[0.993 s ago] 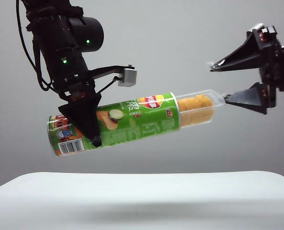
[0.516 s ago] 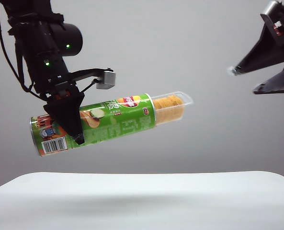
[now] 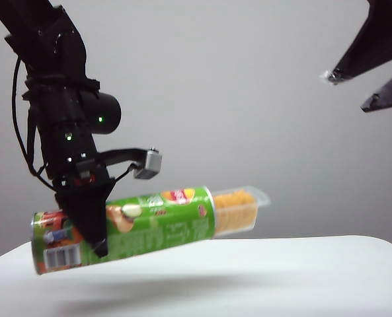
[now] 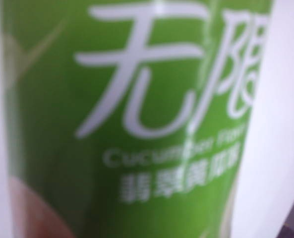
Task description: Pick up the green tub of chips from the desk, pull out the transparent container with the chips inside partially, and then place the chips back on the desk.
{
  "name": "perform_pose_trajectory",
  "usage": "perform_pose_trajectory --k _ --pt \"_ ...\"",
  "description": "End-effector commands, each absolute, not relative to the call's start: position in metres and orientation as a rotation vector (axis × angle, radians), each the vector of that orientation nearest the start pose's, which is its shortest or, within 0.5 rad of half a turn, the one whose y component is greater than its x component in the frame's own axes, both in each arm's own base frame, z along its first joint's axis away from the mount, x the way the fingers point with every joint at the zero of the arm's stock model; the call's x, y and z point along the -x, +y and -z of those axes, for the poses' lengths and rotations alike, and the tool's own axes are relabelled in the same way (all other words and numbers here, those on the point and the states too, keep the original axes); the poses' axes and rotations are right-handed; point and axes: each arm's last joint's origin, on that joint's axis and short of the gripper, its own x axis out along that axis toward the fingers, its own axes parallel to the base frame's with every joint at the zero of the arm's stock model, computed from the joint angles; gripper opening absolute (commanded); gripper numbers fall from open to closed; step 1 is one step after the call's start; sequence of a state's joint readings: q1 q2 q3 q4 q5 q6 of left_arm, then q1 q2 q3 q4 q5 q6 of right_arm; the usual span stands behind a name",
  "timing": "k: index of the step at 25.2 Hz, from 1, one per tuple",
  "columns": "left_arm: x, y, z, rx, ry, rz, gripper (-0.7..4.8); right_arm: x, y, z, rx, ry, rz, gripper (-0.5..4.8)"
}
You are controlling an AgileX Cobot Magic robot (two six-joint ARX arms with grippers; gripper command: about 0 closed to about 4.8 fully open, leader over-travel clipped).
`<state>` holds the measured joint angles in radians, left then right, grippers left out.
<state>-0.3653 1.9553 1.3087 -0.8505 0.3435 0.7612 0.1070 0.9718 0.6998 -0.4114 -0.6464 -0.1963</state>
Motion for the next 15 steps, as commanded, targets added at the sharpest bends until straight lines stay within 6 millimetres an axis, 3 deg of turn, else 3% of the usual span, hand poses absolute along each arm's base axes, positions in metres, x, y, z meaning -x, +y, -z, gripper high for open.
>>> perform_pose_trajectory --k 1,15 --pt "-0.333 -0.136 -0.142 -0.618 1.279 1.098 2.68 -0.189 0.039 -0.256 -0.005 0.608 -0.792 4.79" --pt "-0.336 -0.142 -0.108 -0.639 1.360 1.080 2.69 -0.189 0.040 -0.256 -0.003 0.607 -0.800 4.79"
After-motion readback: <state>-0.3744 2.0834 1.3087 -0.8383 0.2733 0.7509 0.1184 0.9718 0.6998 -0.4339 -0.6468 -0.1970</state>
